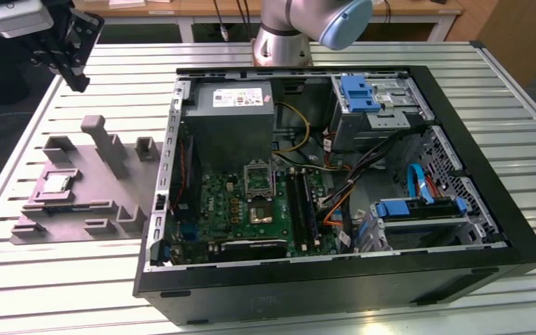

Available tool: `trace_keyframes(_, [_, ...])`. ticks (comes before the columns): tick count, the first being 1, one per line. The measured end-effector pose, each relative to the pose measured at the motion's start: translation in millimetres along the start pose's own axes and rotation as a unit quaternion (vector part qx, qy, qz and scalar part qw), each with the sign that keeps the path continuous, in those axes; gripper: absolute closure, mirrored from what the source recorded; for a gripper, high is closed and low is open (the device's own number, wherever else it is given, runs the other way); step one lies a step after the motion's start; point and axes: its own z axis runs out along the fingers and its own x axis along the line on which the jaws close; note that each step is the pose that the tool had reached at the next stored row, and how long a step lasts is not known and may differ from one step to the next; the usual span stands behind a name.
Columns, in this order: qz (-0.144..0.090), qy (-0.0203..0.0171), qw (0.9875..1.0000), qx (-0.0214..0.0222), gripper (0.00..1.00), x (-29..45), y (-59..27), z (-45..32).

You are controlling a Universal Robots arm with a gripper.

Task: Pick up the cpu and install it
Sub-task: 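Reach for the cpu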

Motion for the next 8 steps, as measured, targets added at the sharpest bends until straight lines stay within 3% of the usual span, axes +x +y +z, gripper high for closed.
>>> trace_keyframes(8, [0.0, 0.0, 1.0, 0.0, 0.89, 3.3, -0.2, -0.1])
